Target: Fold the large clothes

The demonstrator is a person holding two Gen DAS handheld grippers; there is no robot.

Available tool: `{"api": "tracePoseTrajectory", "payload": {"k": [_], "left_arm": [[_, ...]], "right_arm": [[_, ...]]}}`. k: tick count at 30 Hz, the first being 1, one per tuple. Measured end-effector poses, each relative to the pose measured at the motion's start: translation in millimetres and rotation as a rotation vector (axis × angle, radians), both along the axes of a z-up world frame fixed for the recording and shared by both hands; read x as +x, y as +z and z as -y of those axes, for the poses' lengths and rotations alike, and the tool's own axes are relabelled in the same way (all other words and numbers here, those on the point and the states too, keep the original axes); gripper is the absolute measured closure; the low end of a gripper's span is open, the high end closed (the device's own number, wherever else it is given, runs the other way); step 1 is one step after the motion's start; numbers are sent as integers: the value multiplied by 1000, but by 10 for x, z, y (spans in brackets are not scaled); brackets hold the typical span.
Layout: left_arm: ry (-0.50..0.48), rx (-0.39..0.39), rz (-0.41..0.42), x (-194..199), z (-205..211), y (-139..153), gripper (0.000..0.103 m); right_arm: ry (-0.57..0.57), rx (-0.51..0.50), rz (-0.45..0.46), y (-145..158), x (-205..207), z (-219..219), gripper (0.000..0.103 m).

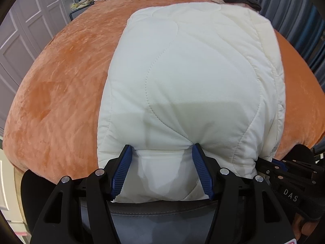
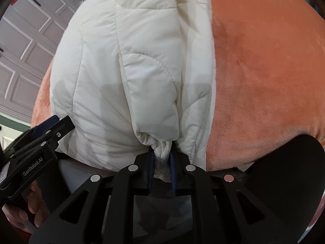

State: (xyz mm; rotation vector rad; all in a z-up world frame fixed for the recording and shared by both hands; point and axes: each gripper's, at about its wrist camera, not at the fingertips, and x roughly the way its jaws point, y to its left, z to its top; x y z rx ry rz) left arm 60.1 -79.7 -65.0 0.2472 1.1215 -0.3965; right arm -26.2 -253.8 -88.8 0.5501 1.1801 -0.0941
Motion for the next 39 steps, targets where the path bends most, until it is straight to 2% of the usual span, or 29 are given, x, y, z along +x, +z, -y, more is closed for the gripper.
{"api": "tracePoseTrajectory", "payload": {"k": [3, 4, 5, 7, 9, 11, 13, 15, 18, 19, 20, 21, 22, 23, 24, 25, 26, 29, 31, 35, 39], "left_arm": [[-12, -63, -35, 51, -134, 208, 44], [-8, -79, -42, 75, -172, 265, 45], [2, -109, -50, 127, -234, 356, 45], [34, -188, -49, 291, -350, 561, 44], [60, -254, -40, 528, -389, 751, 43], [75, -295, -25, 757, -346, 876, 43], [80, -294, 1, 955, -264, 926, 43], [77, -280, -18, 1165, -125, 884, 43], [100, -292, -49, 1396, -9, 789, 43], [101, -286, -48, 1414, 9, 771, 43], [100, -277, -44, 1447, 52, 749, 43], [99, -265, -41, 1469, 94, 732, 43], [93, -257, -40, 1477, 120, 721, 43], [86, -250, -37, 1488, 128, 705, 43], [79, -240, -32, 1479, 152, 692, 43], [72, -232, -29, 1472, 165, 673, 43], [60, -225, -24, 1451, 196, 646, 43], [34, -187, -32, 1429, 338, 487, 43], [28, -173, -36, 1413, 417, 380, 43], [6, -92, 54, 1339, 591, 278, 43], [15, -59, 82, 1356, 659, 121, 40]], "right_arm": [[-32, 35, 45, 292, -127, 62, 79], [-42, 50, 77, 417, -152, 110, 70], [-54, 47, 109, 539, -155, 158, 55], [-84, -9, 196, 857, -100, 267, 41], [-103, -10, 285, 1091, 50, 390, 34], [-148, 14, 347, 1196, 225, 516, 24], [-206, 49, 369, 1189, 513, 658, 22], [-260, 90, 327, 1029, 831, 742, 22], [-297, 76, 252, 742, 1184, 742, 22], [-287, 93, 226, 671, 1253, 731, 39], [-262, 148, 200, 576, 1307, 674, 75], [-262, 178, 218, 572, 1279, 598, 84], [-270, 156, 264, 643, 1213, 562, 88], [-268, 83, 329, 782, 1091, 508, 90], [-268, 21, 355, 857, 997, 466, 90], [-278, -47, 361, 886, 913, 437, 90], [-294, -68, 339, 818, 880, 453, 90], [-313, -42, 249, 435, 913, 580, 89], [-311, -57, 226, 327, 935, 577, 88], [-292, -95, 196, 193, 1015, 571, 83], [-295, -108, 193, 73, 1032, 546, 78]]}}
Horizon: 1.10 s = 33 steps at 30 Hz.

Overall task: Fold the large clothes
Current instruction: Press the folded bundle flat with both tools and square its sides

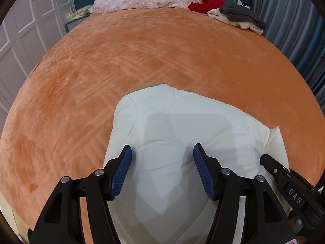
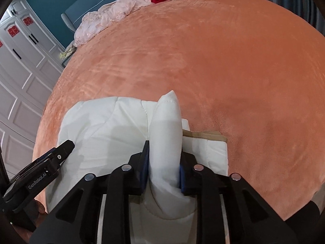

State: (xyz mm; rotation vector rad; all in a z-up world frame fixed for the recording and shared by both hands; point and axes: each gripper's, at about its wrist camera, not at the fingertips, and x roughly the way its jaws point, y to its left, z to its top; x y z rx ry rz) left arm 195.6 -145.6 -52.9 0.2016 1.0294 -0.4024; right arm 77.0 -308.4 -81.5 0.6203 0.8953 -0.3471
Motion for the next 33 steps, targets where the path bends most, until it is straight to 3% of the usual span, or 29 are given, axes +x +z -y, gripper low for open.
{"api": "tracePoseTrajectory", "payload": {"k": [9, 33], "left_arm": [[20, 35, 38, 26, 41, -230, 35], [53, 66, 81, 42, 121, -452, 33]], "right_arm": [[37, -79, -5, -117, 75, -51, 76], [33, -98, 36, -218, 73, -61, 76]]}}
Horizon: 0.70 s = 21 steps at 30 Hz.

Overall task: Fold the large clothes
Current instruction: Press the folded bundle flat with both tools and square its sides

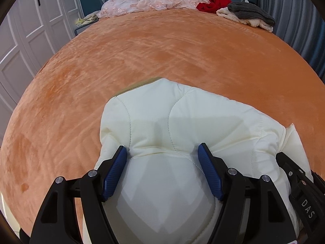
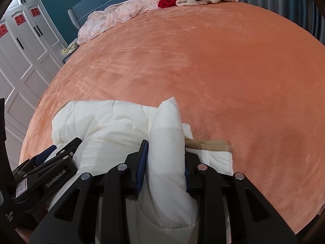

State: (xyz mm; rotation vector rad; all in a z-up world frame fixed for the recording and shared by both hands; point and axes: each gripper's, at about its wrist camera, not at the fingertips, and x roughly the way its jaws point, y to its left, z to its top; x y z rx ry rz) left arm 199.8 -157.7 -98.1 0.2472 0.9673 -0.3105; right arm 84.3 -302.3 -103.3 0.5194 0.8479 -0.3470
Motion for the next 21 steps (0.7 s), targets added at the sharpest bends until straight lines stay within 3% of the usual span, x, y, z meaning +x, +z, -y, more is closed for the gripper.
{"api": "tracePoseTrajectory", "payload": {"k": [3, 6, 8, 10, 13, 16, 21], "left_arm": [[1, -18, -2, 4, -30, 16, 34], [-4, -71, -20, 3, -145, 107, 32], [-6, -111, -44, -28, -289, 240, 30], [24, -142, -72, -102, -499, 378, 21], [58, -245, -169, -226, -906, 468, 19], [106, -296, -245, -312, -1156, 413, 19], [158, -439, -389, -416, -1301, 252, 17]], "right_arm": [[5, 25, 19, 24, -28, 33, 75], [7, 138, 50, 155, -159, 178, 70], [-24, 193, 73, 300, -356, 261, 43], [-49, 216, 115, 428, -607, 308, 28], [-24, 258, 87, 427, -833, 317, 25], [-2, 360, 42, 257, -930, 273, 22], [1, 491, 59, 65, -980, 163, 14]]}}
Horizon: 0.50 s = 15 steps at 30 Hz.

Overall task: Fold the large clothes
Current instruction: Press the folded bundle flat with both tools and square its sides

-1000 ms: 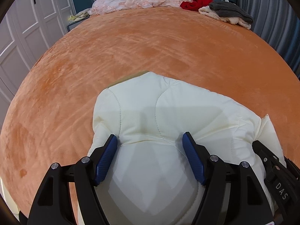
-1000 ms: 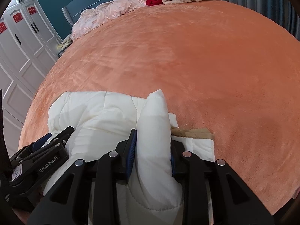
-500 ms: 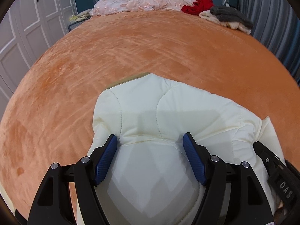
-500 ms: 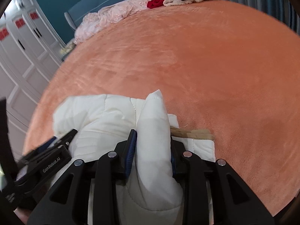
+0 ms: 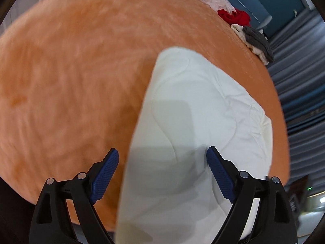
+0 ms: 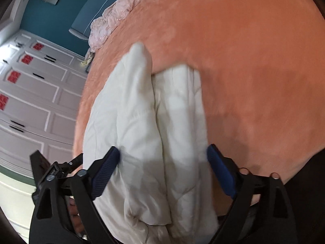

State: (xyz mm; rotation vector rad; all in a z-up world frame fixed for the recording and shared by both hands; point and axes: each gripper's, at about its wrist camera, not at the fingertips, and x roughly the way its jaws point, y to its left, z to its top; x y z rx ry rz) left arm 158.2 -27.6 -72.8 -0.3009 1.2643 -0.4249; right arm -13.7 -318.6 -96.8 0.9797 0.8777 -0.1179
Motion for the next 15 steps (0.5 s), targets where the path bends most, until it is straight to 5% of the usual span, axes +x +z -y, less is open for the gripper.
{"api": "tracePoseTrajectory", "payload": {"k": [3, 15], "left_arm": [[5, -38, -40, -35, 57, -75, 10], [-11, 85, 75, -132, 353, -77, 5]], "right_arm": [[9, 2, 5, -21, 35, -39, 11], [1, 55, 15, -230, 130, -56, 5]]}}
